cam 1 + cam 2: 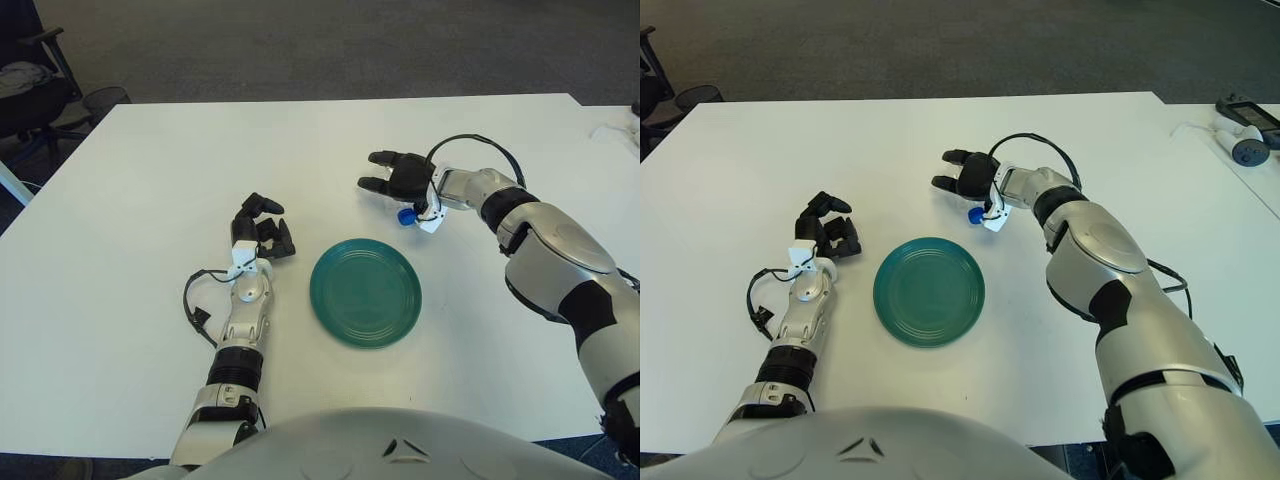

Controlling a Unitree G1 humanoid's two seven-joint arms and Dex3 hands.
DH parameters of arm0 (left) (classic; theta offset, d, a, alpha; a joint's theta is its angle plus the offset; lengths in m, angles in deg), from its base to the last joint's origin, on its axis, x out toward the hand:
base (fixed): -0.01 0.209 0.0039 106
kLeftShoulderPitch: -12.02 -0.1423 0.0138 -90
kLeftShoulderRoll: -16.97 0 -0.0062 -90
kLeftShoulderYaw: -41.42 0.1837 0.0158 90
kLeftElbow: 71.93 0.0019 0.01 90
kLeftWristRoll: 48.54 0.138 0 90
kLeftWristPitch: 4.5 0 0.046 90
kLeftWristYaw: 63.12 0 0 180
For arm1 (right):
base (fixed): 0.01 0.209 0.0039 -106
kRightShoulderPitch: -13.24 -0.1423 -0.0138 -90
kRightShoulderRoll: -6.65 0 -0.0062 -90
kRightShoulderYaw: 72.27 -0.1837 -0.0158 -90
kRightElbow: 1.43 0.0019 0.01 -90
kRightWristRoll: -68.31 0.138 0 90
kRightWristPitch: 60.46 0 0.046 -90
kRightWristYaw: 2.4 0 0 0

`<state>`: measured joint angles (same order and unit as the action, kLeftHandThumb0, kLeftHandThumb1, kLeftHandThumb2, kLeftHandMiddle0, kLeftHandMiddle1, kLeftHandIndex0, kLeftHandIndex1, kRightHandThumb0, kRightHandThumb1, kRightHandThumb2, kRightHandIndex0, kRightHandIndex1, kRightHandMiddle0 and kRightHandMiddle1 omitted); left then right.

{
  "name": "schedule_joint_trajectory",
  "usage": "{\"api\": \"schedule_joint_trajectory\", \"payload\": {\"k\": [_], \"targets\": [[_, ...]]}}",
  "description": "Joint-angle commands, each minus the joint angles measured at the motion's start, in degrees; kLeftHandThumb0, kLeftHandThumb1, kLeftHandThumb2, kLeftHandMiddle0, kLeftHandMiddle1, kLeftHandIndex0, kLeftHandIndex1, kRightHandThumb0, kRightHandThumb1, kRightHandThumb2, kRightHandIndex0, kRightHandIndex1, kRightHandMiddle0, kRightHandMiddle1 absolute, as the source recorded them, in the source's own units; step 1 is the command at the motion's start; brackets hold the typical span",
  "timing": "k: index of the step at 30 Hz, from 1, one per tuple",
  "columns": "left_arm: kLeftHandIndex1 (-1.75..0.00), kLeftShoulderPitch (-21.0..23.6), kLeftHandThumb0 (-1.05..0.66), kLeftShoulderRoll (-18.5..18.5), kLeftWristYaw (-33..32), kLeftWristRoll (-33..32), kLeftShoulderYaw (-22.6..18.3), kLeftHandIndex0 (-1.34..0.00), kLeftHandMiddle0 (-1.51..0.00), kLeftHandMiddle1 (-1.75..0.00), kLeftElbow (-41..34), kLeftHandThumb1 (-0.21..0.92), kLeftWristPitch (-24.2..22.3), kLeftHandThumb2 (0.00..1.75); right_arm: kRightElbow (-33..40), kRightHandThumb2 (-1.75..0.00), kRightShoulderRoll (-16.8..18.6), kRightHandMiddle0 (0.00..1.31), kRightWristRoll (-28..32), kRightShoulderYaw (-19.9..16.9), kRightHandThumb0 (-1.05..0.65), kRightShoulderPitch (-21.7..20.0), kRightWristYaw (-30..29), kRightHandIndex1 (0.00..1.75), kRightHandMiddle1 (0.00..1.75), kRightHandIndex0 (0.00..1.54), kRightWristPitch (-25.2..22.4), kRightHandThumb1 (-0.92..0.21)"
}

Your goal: Put the bottle into the plate.

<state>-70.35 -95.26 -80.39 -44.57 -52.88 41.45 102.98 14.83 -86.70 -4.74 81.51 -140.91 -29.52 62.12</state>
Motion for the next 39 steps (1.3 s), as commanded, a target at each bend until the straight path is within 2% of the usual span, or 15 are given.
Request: {"api": "schedule_joint_trajectory", "payload": {"k": [1,9,13,16,17,21,24,26,28,31,33,35,36,37,39], "targets": [[-1.75,-0.40,-0.61,-0.20,-0.26,-0.03,-0.13,-0.86,-1.31,-1.75,1.85,0.02,-1.13,1.68,-0.72,-0.13,1.28,0.00,-0.12,0.57,-1.05,1.22,-0.44,0.00,0.00,0.00,0.23,-0.92],[-1.75,-0.27,-0.61,-0.33,-0.32,0.00,-0.09,-0.86,-1.31,-1.75,2.60,0.02,0.38,1.68,-1.42,-0.13,2.23,0.02,0.04,0.61,-0.99,1.28,-1.91,0.01,0.05,0.04,0.69,-0.91],[-1.75,-0.17,-0.61,-0.34,-0.45,0.10,-0.06,-0.86,-1.30,-1.75,3.04,0.02,0.87,1.68,-1.64,-0.12,2.30,0.00,0.36,0.41,-0.86,1.23,-2.23,0.05,0.35,0.19,1.62,-0.87],[-1.75,-0.13,-0.61,-0.45,-0.56,0.10,-0.04,-0.86,-1.30,-1.75,3.16,0.02,0.78,1.68,-1.78,-0.13,2.30,0.00,0.69,0.22,-0.80,1.29,-2.43,0.07,0.50,0.27,2.07,-0.85],[-1.75,-0.12,-0.61,-0.46,-0.61,0.07,-0.07,-0.86,-1.30,-1.75,3.11,0.02,0.63,1.68,-1.82,-0.16,2.34,0.00,0.91,0.05,-0.78,1.32,-2.38,0.08,0.56,0.31,2.26,-0.82],[-1.75,-0.05,-0.61,-0.54,-0.82,0.08,-0.08,-0.86,-1.30,-1.75,3.16,0.02,0.44,1.68,-2.06,-0.49,2.26,0.00,2.02,-0.94,-0.70,1.65,-1.41,0.13,0.77,0.42,2.67,-0.63],[-1.75,-0.03,-0.62,-0.56,-0.82,0.03,-0.05,-0.86,-1.30,-1.75,3.27,0.02,0.70,1.68,-2.18,-0.60,2.21,0.00,2.63,-1.43,-0.68,1.82,-0.65,0.17,0.84,0.45,2.79,-0.56],[-1.75,-0.03,-0.62,-0.52,-0.71,-0.06,-0.03,-0.87,-1.30,-1.75,3.42,0.02,1.10,1.68,-2.24,-0.67,2.14,0.00,3.09,-1.74,-0.65,2.03,-0.19,0.29,0.91,0.44,2.92,-0.51],[-1.75,-0.02,-0.62,-0.47,-0.70,-0.02,0.01,-0.87,-1.30,-1.75,3.55,0.02,1.41,1.68,-2.29,-0.75,2.04,0.00,3.27,-1.89,-0.61,2.57,-0.98,0.54,1.02,0.39,2.38,-0.45],[-1.75,-0.02,-0.62,-0.40,-0.65,0.01,0.06,-0.87,-1.30,-1.75,3.65,0.02,1.57,1.69,-2.27,-0.81,1.98,0.00,3.60,-2.21,-0.59,2.89,-1.73,0.79,1.17,0.35,2.23,-0.41],[-1.75,-0.03,-0.62,-0.34,-0.44,-0.10,0.08,-0.87,-1.30,-1.75,3.67,0.02,1.53,1.69,-2.25,-0.83,1.92,0.03,3.74,-2.40,-0.58,3.06,-2.44,1.07,1.41,0.35,2.38,-0.39],[-1.75,-0.03,-0.62,-0.32,-0.18,-0.29,0.10,-0.87,-1.31,-1.75,3.66,0.02,1.59,1.69,-2.12,-0.86,1.76,0.13,3.33,-2.10,-0.55,3.24,-4.08,1.43,1.61,0.41,2.53,-0.37],[-1.75,-0.03,-0.62,-0.32,-0.12,-0.33,0.10,-0.87,-1.31,-1.75,3.66,0.02,1.61,1.69,-2.11,-0.87,1.72,0.16,3.19,-1.99,-0.54,3.27,-4.55,1.49,1.64,0.43,2.57,-0.36],[-1.75,-0.01,-0.62,-0.32,-0.19,-0.29,0.10,-0.87,-1.31,-1.75,3.71,0.02,1.62,1.69,-2.02,-0.95,1.59,0.30,2.70,-1.63,-0.51,3.47,-6.15,1.58,1.65,0.52,2.18,-0.39],[-1.75,0.04,-0.62,-0.29,-0.39,-0.13,0.10,-0.87,-1.31,-1.75,3.73,0.02,1.41,1.69,-1.85,-1.09,1.35,0.46,1.87,-1.09,-0.49,4.10,-9.96,1.66,1.67,0.66,0.72,-0.36]]}}
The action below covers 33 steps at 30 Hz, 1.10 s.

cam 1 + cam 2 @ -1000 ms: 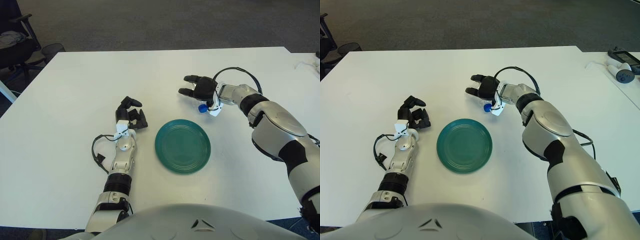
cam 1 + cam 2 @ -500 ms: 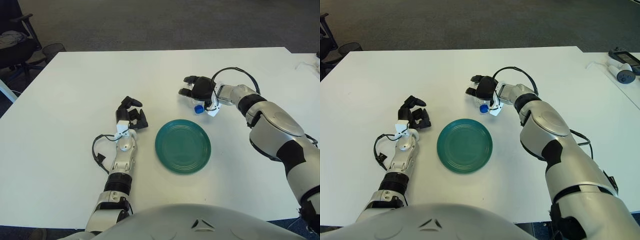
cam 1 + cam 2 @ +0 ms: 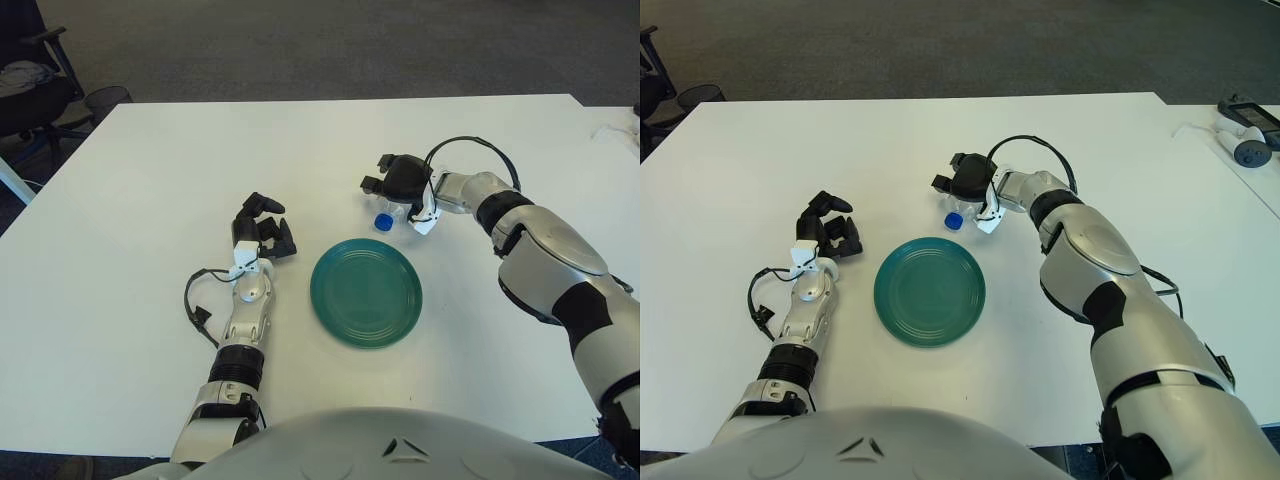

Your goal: Put the bottle into the plate.

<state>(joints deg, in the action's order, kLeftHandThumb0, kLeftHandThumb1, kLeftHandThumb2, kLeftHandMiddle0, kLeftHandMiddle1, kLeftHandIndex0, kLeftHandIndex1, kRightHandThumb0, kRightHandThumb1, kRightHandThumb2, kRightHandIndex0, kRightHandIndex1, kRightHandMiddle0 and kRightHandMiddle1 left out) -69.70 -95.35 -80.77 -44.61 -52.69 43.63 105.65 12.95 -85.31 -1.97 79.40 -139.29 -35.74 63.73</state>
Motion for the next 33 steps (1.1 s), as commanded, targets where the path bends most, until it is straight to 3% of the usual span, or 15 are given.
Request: {"api": "schedule_joint_trajectory", "payload": {"k": [1,4,12,25,33], "targets": [[-1.75,-0.59,-0.62,-0.20,-0.06,-0.05,-0.09,-0.87,-1.31,-1.75,1.56,0.02,-1.32,1.69,0.01,-1.17,-0.08,0.51,-1.14,1.17,-0.48,2.63,-4.80,1.69,1.69,0.72,-1.28,-0.34],[-1.75,-0.54,-0.62,-0.11,-0.02,-0.13,-0.18,-0.87,-1.31,-1.75,1.57,0.02,-1.52,1.69,-0.28,-1.29,0.08,0.60,0.07,0.10,-0.48,3.20,-6.13,1.73,1.73,0.86,-1.25,-0.30],[-1.75,-0.60,-0.62,-0.08,0.69,-0.69,-0.27,-0.87,-1.31,-1.75,1.39,0.02,-1.42,1.69,-0.40,-1.39,-0.02,0.66,2.00,-1.46,-0.49,4.03,-6.76,1.75,1.75,1.06,0.18,-0.25],[-1.75,-0.49,-0.62,0.06,-0.50,0.43,-0.23,-0.87,-1.31,-1.75,1.22,0.02,-1.94,1.68,0.21,-1.46,-0.78,0.70,2.41,-1.74,-0.51,5.29,-8.43,1.75,1.75,1.18,1.99,-0.20],[-1.75,-0.40,-0.62,0.25,-0.09,0.27,-0.25,-0.86,-1.31,-1.75,1.37,0.02,-1.65,1.68,0.24,-1.48,-1.10,0.72,4.34,-3.44,-0.52,6.64,-7.78,1.75,1.75,1.18,3.39,-0.18]]}}
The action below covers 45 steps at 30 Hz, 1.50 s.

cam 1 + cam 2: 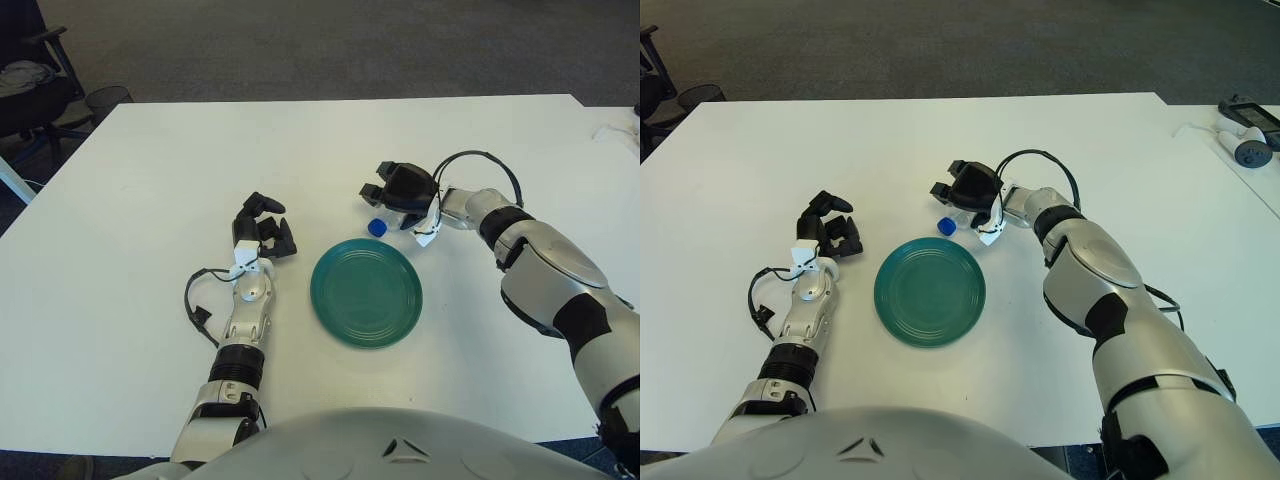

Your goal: Put the bottle into the plate.

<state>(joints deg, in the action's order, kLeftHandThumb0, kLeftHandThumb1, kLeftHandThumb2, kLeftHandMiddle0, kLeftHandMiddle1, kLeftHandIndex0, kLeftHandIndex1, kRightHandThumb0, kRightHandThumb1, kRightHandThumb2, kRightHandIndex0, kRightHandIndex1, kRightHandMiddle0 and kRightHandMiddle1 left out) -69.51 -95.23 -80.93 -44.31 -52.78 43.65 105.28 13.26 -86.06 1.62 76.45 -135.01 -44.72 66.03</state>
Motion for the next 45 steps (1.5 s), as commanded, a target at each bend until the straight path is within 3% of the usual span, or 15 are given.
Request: {"api": "schedule_joint_trajectory", "payload": {"k": [1,13,19,23,28,30,34,38,41,45], "targets": [[-1.75,-0.60,-0.62,0.16,0.14,-0.06,-0.15,-0.87,-1.31,-1.75,1.35,0.02,-1.19,1.68,-0.06,-1.48,-0.41,0.72,1.11,-0.77,-0.52,2.53,1.44,1.75,1.75,1.18,1.32,-0.18],[-1.75,-0.64,-0.62,0.52,1.65,-1.18,-0.39,-0.87,-1.32,-1.75,1.13,0.02,-1.22,1.69,1.81,-1.53,-2.65,0.75,4.06,-3.53,-0.54,2.94,1.23,1.75,1.75,1.24,4.03,-0.14],[-1.75,-0.55,-0.62,0.60,1.47,-1.19,-0.49,-0.87,-1.32,-1.75,1.36,0.02,-1.05,1.69,4.51,-1.57,-4.07,0.78,3.64,-5.06,-0.56,0.13,-3.41,1.75,1.75,1.26,3.38,-0.11],[-1.75,-0.49,-0.62,0.58,1.38,-1.01,-0.38,-0.87,-1.32,-1.75,1.26,0.02,-1.46,1.68,7.56,-1.56,-5.55,0.77,4.61,-8.10,-0.55,-3.61,-9.07,1.75,1.75,1.28,3.51,-0.12],[-1.75,-0.34,-0.61,0.68,1.31,-0.92,-0.40,-0.86,-1.32,-1.75,1.32,0.02,-1.34,1.68,11.49,-1.56,-6.88,0.78,6.93,-12.27,-0.56,-3.65,-11.19,1.75,1.75,1.28,5.69,-0.11],[-1.75,-0.28,-0.61,0.71,1.32,-0.92,-0.40,-0.86,-1.32,-1.75,1.38,0.02,-1.28,1.68,13.30,-1.56,-7.48,0.78,8.99,-14.36,-0.56,-2.89,-10.11,1.75,1.75,1.28,7.30,-0.11],[-1.75,-0.15,-0.62,0.83,1.55,-0.99,-0.36,-0.86,-1.32,-1.75,1.38,0.02,-1.60,1.68,24.24,-1.56,-10.48,0.77,17.25,-20.43,-0.55,1.69,-1.14,1.75,1.75,1.25,11.81,-0.12],[-1.75,-0.04,-0.62,0.88,1.75,-1.18,-0.48,-0.87,-1.32,-1.75,1.37,0.02,-1.83,1.68,32.48,-1.54,-11.28,0.76,22.07,-24.13,-0.55,5.72,6.04,1.75,1.75,1.24,11.63,-0.13],[-1.75,0.00,-0.62,0.82,1.98,-1.43,-0.55,-0.87,-1.32,-1.75,1.38,0.02,-1.84,1.68,42.57,-1.48,-11.80,0.72,29.67,-27.45,-0.52,10.42,14.59,1.75,1.75,1.22,11.48,-0.18],[-1.75,0.08,-0.62,0.82,2.15,-1.52,-0.56,-0.87,-1.31,-1.75,1.47,0.02,-1.63,1.69,49.64,-1.41,-11.77,0.67,37.34,-30.44,-0.50,14.16,22.11,1.75,1.75,1.20,11.59,-0.23]]}}
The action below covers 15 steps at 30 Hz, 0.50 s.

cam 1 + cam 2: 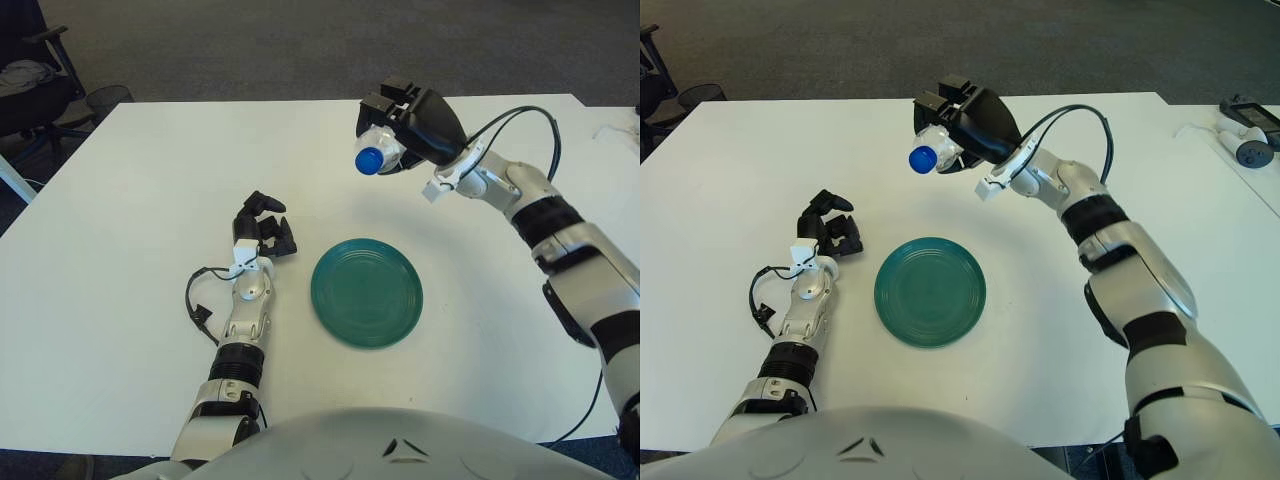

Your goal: Put the bottle into the plate.

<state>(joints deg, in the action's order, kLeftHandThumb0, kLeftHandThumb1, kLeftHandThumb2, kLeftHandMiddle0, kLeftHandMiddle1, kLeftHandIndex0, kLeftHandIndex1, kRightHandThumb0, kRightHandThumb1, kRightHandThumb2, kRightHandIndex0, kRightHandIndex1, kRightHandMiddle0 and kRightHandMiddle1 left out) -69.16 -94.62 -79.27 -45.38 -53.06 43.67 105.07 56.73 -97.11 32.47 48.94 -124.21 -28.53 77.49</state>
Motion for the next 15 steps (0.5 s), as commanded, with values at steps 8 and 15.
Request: {"api": "schedule_joint_trajectory", "payload": {"k": [8,15], "targets": [[-1.75,-0.10,-0.62,0.78,1.84,-0.97,-0.30,-0.87,-1.32,-1.75,1.62,0.01,-1.60,1.69,16.43,-1.33,2.59,0.62,17.31,-6.31,-0.47,9.64,18.43,1.75,1.75,1.19,-1.10,-0.30],[-1.75,0.14,-0.62,0.83,1.73,-0.81,-0.49,-0.88,-1.31,-1.75,1.69,0.01,-2.03,1.70,19.15,-1.32,5.95,0.61,15.89,-5.91,-0.47,14.79,22.91,1.75,1.75,1.20,2.45,-0.31]]}}
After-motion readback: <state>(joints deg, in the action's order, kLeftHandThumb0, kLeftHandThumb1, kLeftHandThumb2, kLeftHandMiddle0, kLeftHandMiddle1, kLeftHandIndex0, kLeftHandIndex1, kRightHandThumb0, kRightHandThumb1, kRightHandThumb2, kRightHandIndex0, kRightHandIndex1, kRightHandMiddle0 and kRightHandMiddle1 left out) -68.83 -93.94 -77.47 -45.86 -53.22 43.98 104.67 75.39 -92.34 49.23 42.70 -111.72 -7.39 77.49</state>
